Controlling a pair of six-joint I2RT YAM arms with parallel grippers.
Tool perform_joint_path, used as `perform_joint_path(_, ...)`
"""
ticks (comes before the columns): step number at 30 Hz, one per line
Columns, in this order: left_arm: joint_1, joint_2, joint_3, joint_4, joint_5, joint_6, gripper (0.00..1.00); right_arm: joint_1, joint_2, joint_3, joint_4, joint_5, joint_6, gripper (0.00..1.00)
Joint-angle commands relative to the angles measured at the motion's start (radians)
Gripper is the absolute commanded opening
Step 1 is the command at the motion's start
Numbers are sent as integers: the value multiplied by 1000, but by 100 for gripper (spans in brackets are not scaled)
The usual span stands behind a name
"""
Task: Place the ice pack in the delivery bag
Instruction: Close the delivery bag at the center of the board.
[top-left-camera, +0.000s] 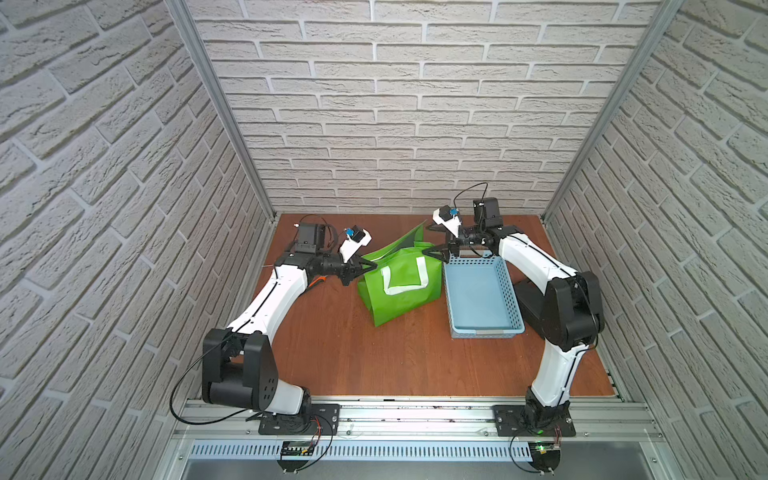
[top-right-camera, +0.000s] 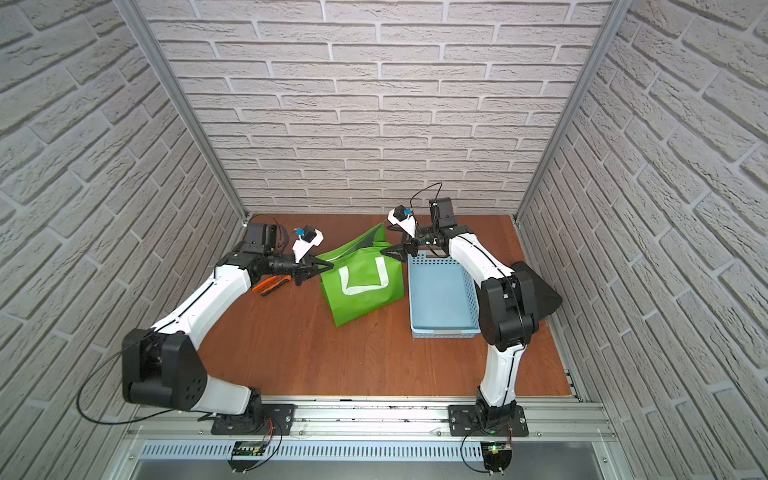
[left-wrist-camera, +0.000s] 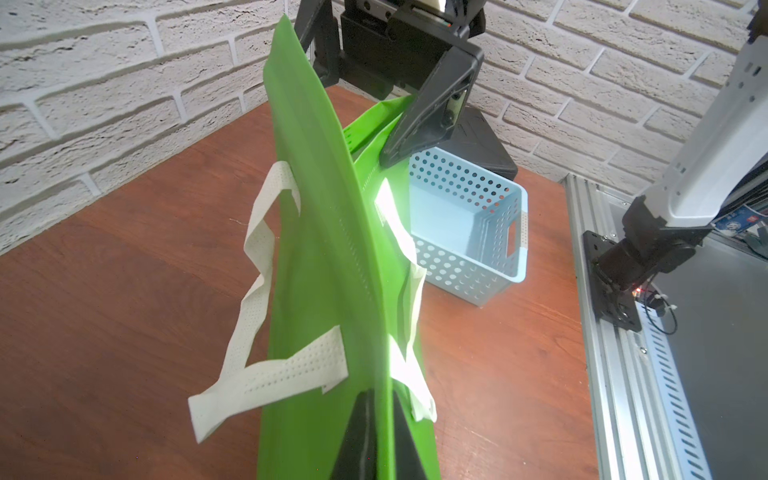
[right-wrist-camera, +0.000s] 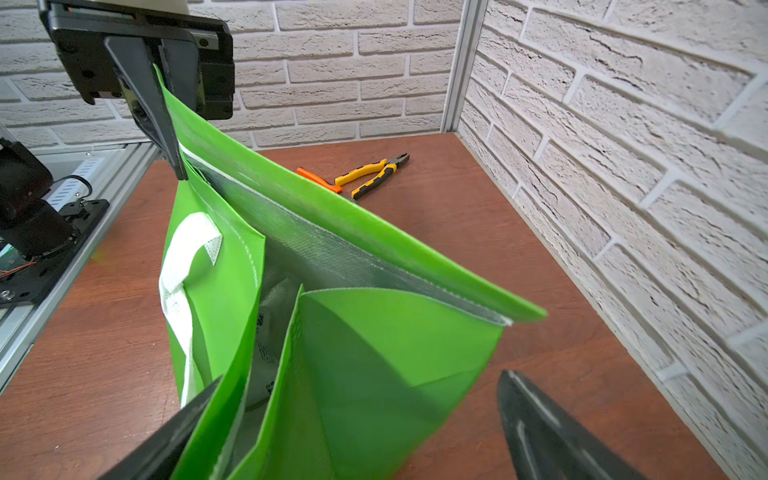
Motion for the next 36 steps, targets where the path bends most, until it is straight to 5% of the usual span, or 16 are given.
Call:
perform_joint_path(1,-1,25,22,-31,17,36,0,5,29,58,-17,-52,-9,100)
perform_joint_path(13,5,38,31,-22,17,35,0,34,119,133,-85,-102,-39,98)
perform_joint_path(26,79,46,22,-12,86,13,0,10,-69,-159,-27,-89,-60,48)
perform_joint_path(31,85,50,29,-47,89,38,0,8,-102,-197,-18,-94,-54,22)
perform_joint_path(36,88,48,28,-55,93,41,0,5,-106,-197,-18,-91,-51,6)
